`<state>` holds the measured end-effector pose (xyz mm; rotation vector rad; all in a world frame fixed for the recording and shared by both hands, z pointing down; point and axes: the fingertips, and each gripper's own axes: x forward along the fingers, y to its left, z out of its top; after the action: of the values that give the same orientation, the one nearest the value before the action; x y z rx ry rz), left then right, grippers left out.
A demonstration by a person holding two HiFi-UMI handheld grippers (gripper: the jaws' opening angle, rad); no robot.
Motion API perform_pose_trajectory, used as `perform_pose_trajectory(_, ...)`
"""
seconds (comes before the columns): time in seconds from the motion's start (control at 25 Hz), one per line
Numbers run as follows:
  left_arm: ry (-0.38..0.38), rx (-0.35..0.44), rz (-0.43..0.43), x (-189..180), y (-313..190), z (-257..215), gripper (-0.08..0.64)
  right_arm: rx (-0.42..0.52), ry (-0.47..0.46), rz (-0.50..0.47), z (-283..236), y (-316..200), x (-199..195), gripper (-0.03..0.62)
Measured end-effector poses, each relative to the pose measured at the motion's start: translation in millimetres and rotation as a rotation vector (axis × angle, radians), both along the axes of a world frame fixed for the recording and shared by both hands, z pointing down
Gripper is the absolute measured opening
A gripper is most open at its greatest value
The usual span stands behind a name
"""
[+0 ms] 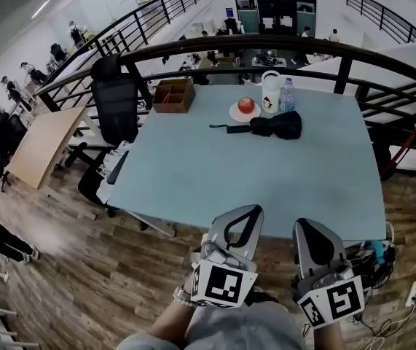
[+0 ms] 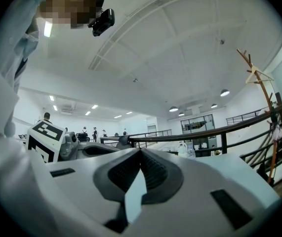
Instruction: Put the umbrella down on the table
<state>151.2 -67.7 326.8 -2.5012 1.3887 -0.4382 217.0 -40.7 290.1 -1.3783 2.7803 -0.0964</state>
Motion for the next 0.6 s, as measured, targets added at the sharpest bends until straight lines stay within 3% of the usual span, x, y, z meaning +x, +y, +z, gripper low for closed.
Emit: perform_pose_trajectory(0.6,0.064,0.022,0.012,-3.5,5.3,-12.7,0.006,0.015,0.043,-0.026,-4.1,4.1,-13.3,0.000)
